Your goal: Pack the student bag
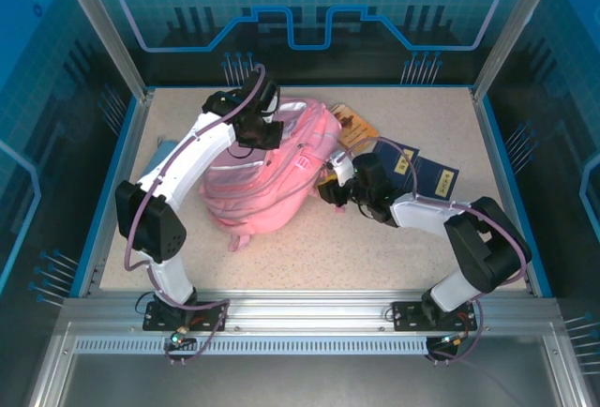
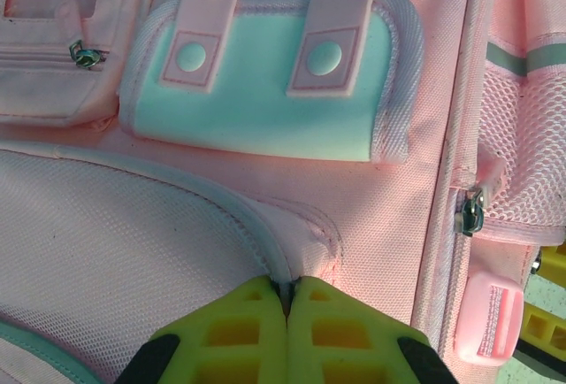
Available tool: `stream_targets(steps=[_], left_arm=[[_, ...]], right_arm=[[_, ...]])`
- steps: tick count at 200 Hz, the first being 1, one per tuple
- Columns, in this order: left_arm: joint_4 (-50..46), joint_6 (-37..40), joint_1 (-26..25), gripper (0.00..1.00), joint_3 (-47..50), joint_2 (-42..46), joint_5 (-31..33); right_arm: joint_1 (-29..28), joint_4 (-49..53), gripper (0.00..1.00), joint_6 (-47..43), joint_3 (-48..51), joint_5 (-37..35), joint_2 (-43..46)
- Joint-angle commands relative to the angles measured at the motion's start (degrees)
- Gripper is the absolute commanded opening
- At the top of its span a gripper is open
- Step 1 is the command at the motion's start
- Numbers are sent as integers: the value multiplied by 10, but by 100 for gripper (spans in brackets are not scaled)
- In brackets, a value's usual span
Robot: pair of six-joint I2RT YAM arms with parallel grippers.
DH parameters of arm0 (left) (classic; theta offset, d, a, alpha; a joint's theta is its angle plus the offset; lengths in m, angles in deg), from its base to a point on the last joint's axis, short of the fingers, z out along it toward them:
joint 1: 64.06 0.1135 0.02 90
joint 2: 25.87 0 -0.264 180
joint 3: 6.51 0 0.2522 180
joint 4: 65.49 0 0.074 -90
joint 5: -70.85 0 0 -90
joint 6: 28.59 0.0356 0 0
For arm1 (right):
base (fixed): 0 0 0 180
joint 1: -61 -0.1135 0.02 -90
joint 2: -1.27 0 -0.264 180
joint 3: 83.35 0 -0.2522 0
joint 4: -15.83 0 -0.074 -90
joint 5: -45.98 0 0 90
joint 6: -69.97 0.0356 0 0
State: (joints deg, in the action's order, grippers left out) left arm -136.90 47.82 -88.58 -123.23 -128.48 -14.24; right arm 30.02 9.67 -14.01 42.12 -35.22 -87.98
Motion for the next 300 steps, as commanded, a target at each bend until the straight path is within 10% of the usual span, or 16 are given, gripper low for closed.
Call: stream_targets(steps=[1,64,126,271,300], left_arm=[[23,-11,3,0,-34,37,-19],[23,-5,3,0,-25,42,-31],[40,-21,5,0,-16,47,-21],[158,-146,6,0,32,9,-2],[150,-128,6,0,31,14,-4]], right_arm=[[-5,-40,30,1,-16,-24,-21],[-4,-44,26,-26,-38,-49,-38],[-6,-13,0,-50,-44,-23,-34],[-61,12,0,-9,7,55,22],[-37,5,22,7,38,11,51]])
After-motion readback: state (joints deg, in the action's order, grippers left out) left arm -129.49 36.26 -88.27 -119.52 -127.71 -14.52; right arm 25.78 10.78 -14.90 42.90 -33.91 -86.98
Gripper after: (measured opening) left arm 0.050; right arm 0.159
